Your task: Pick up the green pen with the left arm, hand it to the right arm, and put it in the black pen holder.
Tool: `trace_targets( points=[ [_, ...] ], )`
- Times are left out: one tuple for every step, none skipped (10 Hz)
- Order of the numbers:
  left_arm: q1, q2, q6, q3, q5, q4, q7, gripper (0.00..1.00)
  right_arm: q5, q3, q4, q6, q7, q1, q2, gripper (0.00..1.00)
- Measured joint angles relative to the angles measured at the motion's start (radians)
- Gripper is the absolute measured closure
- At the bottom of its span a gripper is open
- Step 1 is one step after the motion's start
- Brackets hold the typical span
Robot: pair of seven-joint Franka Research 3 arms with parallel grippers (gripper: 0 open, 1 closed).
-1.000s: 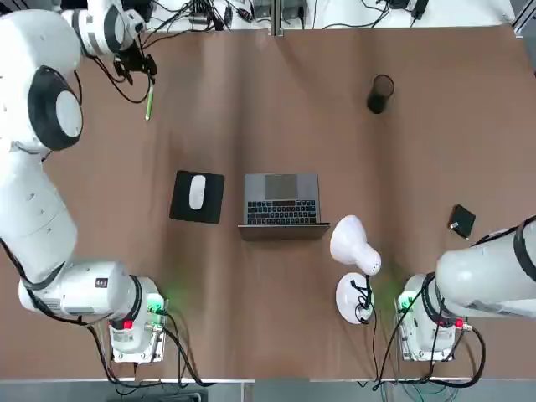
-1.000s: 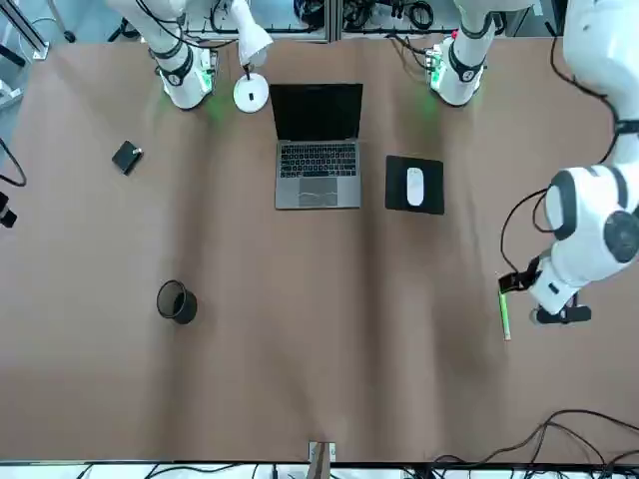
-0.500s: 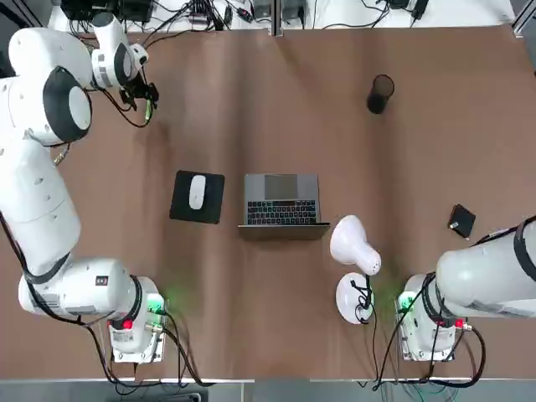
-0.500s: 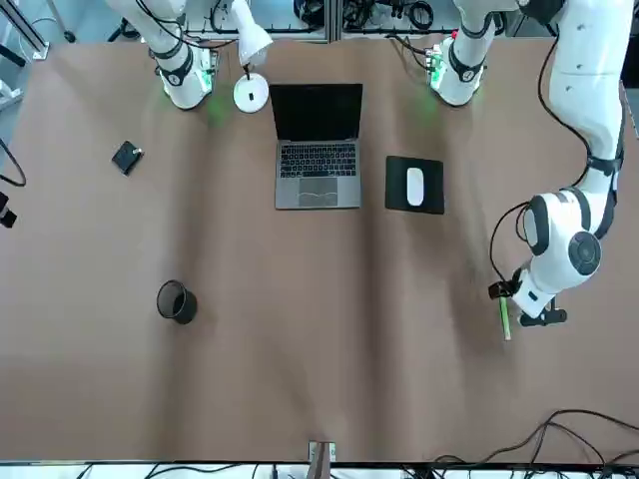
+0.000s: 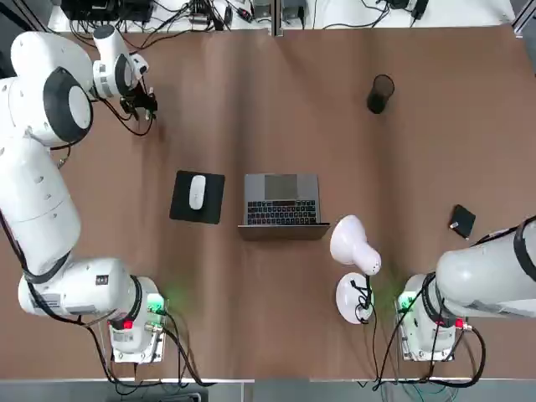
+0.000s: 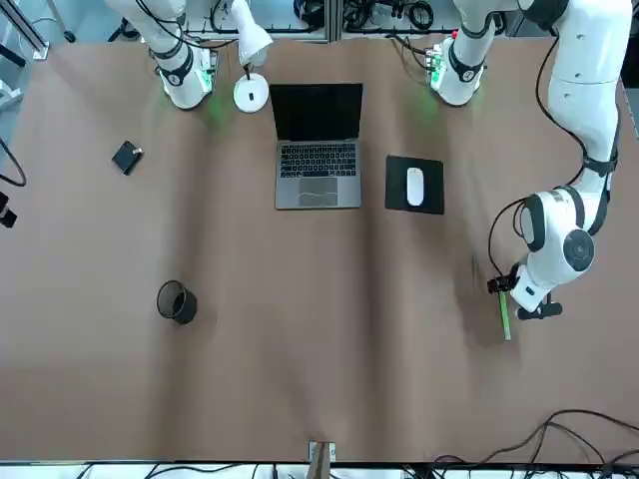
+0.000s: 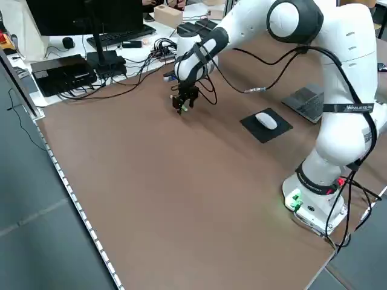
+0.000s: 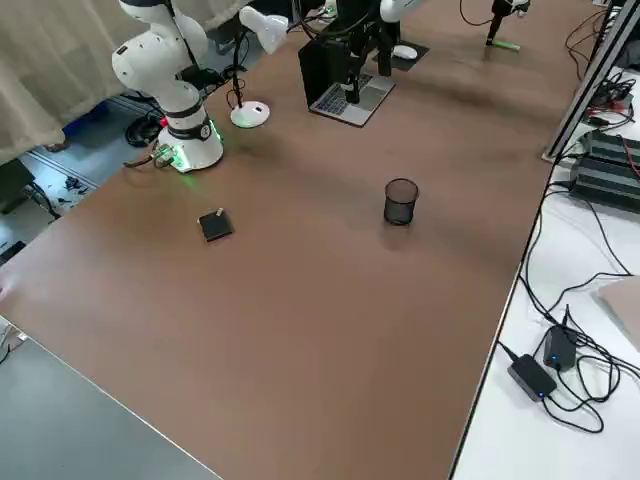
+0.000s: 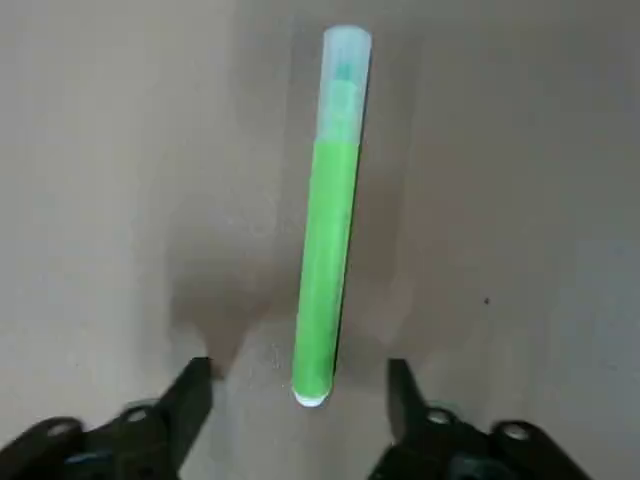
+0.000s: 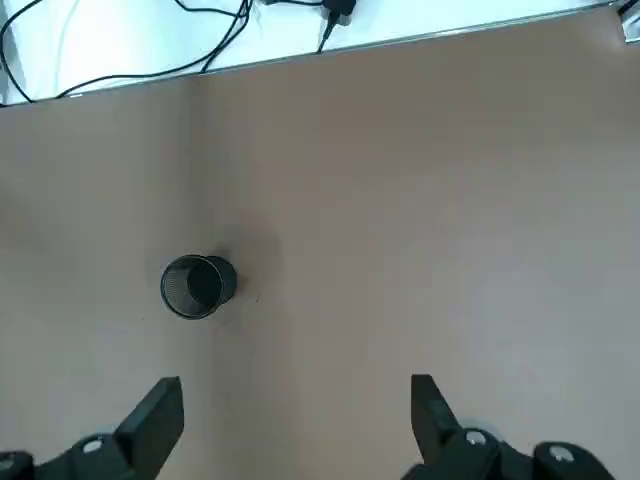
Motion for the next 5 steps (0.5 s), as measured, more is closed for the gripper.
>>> trace_targets(
  points=[
    [0.000, 0.000, 0.000, 0.000, 0.000, 0.000, 0.002, 0.44, 0.000, 0.000, 0.000, 0.000, 0.000, 0.000, 0.000, 0.00],
    [-0.001, -0.002, 0.000, -0.002, -0.001, 0.000, 0.004, 0.60, 0.000, 0.000, 0.000, 0.000, 0.000, 0.000, 0.000, 0.00],
    [-0.005, -0.003, 0.000, -0.005, -0.001, 0.000, 0.004, 0.74, 0.000, 0.000, 0.000, 0.000, 0.000, 0.000, 0.000, 0.00],
    [-0.007, -0.004, 0.000, -0.004, -0.001, 0.000, 0.006, 0.82, 0.000, 0.001, 0.000, 0.000, 0.000, 0.000, 0.000, 0.00],
    [-0.006, -0.005, 0.003, -0.004, -0.001, 0.003, 0.009, 0.82, 0.000, 0.002, 0.000, 0.004, 0.000, 0.000, 0.000, 0.00]
  ],
)
